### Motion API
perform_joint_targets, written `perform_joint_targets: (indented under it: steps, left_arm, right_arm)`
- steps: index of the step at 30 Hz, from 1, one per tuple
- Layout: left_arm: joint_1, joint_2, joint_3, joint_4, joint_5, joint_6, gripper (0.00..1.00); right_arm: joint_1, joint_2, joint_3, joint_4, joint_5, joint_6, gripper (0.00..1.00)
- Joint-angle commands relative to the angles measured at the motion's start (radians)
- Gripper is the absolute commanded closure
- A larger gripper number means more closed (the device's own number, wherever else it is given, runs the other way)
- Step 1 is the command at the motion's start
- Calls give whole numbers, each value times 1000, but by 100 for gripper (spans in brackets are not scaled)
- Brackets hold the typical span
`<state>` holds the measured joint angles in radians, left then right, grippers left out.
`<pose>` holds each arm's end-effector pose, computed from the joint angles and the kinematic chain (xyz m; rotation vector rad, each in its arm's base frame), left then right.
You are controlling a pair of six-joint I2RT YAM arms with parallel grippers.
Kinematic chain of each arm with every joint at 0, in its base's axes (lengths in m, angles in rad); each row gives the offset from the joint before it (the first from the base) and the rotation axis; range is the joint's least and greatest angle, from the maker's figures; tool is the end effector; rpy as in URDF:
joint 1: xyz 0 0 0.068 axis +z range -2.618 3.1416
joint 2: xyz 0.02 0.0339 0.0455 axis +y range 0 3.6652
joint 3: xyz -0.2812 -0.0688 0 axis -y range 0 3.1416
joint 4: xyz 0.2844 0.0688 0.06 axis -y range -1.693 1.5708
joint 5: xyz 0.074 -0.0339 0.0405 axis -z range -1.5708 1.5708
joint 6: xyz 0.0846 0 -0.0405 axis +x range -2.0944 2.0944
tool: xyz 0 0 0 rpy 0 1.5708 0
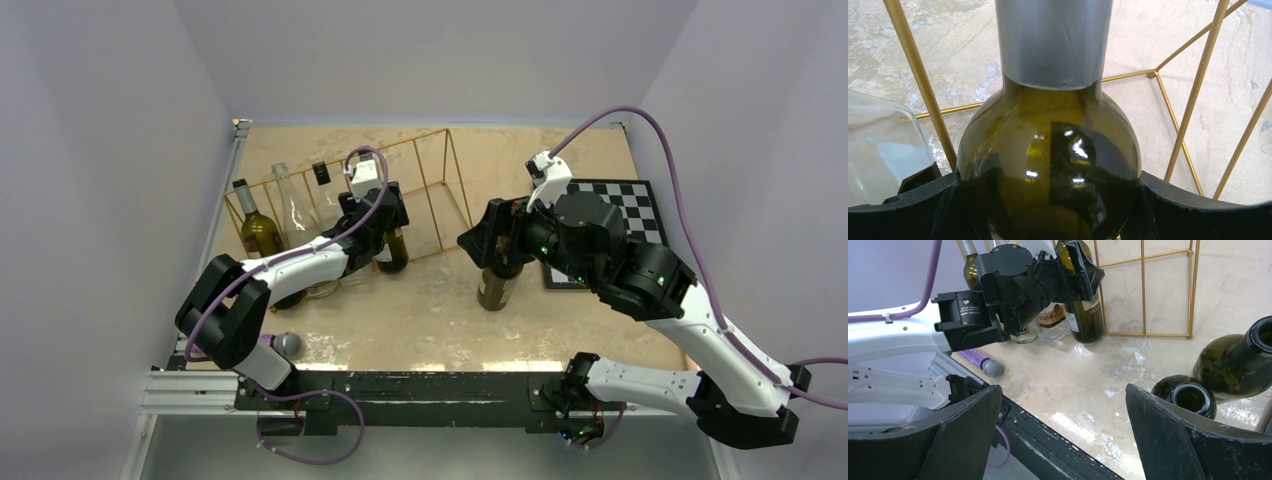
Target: Put the wine bottle on the wine rack
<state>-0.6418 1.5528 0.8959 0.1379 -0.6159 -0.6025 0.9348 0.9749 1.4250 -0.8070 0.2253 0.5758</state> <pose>0.3505 -0.2009 0.1975 -0.3229 1.9646 -0.1562 0.1570 0.1808 0.4693 -0.2020 1.9908 0.7853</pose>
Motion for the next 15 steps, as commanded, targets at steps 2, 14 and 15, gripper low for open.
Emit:
perform_joint_targets:
  steps: [2, 14, 15]
  left_arm:
    - [7, -25, 67, -25, -110, -11, 16]
    - [-5, -26, 111, -117, -178, -33, 7]
    - [-7, -30, 114, -122, -181, -33, 6]
  right_arm:
    - [-7, -7, -10, 24, 8, -2, 1]
    - [-7, -12, -18, 28, 5, -2, 1]
    - [-7, -13, -17, 28, 3, -1, 1]
